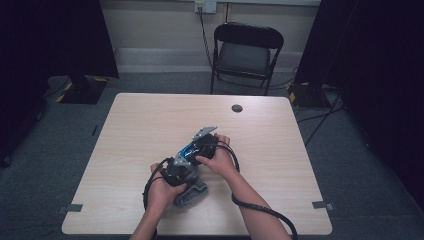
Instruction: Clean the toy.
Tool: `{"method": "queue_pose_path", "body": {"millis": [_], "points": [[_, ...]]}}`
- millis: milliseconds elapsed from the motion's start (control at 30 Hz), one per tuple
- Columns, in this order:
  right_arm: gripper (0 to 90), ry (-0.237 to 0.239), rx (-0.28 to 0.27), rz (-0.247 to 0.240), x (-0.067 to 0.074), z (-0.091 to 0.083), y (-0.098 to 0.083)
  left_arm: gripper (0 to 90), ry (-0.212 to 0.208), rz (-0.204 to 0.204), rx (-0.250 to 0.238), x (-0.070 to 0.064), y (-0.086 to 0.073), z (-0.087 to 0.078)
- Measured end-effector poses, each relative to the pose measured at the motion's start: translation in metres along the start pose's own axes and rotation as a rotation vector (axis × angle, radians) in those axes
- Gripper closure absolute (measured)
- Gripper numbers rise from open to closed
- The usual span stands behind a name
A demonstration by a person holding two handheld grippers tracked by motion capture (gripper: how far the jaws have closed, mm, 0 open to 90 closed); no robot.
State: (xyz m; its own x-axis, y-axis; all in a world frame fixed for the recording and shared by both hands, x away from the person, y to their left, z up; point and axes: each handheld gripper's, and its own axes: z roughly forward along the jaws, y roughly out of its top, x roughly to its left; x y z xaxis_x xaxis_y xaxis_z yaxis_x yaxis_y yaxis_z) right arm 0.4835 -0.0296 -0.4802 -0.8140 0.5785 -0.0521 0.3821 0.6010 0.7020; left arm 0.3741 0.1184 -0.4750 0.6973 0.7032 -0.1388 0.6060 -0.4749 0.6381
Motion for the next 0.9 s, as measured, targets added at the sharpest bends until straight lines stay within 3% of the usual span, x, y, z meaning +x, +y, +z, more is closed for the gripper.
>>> {"method": "queue_pose_path", "body": {"millis": [167, 367, 767, 900], "points": [[7.8, 0.002, -0.004, 0.001, 0.000, 0.000, -0.001, 69.1, -0.008, 0.001, -0.015, -0.001, 0.001, -0.005], [7.8, 0.001, -0.005, 0.001, 0.000, 0.000, -0.001, 69.2, 0.005, -0.005, -0.027, 0.009, -0.003, -0.024], [7.8, 0.001, -0.009, 0.004, 0.000, 0.000, -0.001, 68.9, 0.122, -0.095, -0.106, 0.055, -0.015, -0.065], [7.8, 0.000, -0.010, 0.001, 0.000, 0.000, -0.001, 68.7, 0.174, -0.112, -0.099, 0.070, -0.018, -0.069]]}}
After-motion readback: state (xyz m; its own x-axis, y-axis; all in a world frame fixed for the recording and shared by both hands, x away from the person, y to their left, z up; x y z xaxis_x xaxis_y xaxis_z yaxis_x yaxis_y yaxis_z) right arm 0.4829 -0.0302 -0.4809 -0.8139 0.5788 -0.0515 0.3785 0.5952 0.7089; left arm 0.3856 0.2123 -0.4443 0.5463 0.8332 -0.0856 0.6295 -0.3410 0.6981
